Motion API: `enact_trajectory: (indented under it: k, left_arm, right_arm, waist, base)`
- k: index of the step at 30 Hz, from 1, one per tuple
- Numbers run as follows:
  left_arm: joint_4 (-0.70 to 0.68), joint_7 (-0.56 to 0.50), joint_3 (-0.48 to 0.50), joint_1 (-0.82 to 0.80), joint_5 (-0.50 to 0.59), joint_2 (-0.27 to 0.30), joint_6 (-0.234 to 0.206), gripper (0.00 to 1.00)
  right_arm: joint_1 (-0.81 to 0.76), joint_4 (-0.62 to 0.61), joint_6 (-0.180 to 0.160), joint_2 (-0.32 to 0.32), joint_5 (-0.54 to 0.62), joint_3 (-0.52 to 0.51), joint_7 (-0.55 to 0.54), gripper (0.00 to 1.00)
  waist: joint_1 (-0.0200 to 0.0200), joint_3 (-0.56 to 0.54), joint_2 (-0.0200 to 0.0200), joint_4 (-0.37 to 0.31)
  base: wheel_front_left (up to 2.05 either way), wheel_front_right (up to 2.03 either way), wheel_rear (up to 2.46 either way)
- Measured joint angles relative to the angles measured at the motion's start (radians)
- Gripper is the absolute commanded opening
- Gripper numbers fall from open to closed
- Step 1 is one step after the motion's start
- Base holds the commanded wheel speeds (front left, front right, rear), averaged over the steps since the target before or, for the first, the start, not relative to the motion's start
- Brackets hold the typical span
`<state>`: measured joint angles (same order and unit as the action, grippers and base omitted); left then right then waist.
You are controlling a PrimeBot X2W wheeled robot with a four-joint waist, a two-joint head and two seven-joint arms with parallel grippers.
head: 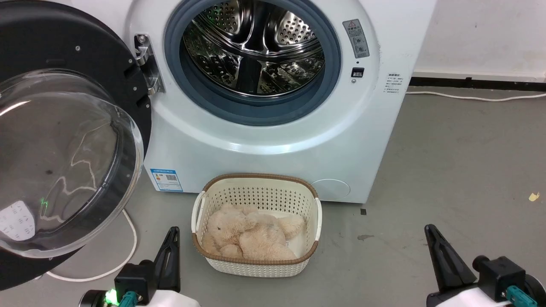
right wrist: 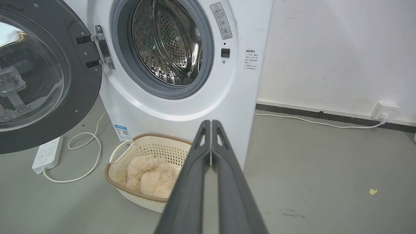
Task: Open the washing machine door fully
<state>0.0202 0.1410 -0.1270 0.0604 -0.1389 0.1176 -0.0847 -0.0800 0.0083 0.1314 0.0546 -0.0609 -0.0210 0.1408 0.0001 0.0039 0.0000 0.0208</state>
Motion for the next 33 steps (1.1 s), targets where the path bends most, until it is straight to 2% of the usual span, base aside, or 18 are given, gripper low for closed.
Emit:
enact_trajectory:
  k: [33]
  left_arm:
    - [-0.007, -0.063, 0.057, -0.021, 0.064, -0.031, 0.037, 0.00]
  right_arm:
    - [0.030, -0.002, 0.000, 0.000, 0.027, 0.009, -0.069, 0.00]
  waist:
    - [0.0000, -0.002, 0.0000, -0.010]
  base:
    - [0.00, 0.00, 0.00]
